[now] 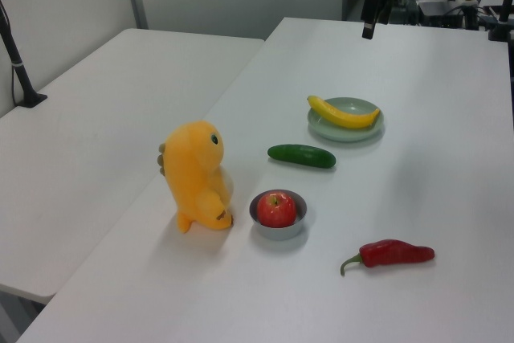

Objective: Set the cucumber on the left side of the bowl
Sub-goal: 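Move the open gripper from rest toward the green cucumber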

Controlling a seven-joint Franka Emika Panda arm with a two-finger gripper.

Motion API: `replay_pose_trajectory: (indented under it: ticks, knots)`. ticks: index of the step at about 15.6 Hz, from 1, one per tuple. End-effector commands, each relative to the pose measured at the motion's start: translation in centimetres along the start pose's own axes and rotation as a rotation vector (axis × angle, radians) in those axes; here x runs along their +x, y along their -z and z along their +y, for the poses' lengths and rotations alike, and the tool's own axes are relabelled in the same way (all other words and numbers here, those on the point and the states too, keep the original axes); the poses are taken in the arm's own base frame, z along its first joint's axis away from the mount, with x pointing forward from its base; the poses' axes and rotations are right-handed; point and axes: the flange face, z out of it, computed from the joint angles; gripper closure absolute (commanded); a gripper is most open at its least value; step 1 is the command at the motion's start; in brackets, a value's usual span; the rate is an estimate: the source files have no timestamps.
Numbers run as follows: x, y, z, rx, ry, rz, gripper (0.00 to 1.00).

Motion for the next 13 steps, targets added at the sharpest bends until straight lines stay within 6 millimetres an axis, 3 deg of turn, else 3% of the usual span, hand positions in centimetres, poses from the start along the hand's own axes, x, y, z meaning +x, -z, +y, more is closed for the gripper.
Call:
replay_pose_trajectory:
  ticks: [1,6,13]
  knots:
    - [-0.8,0.0,-0.1,0.020,0.016,-0.021,0.00]
    - [-0.7,-1.5,-0.9,0.020,0.040,-0.038,0.00]
    - [2.4,-7.8,-5.8,0.039,0.109,0.035,0.00]
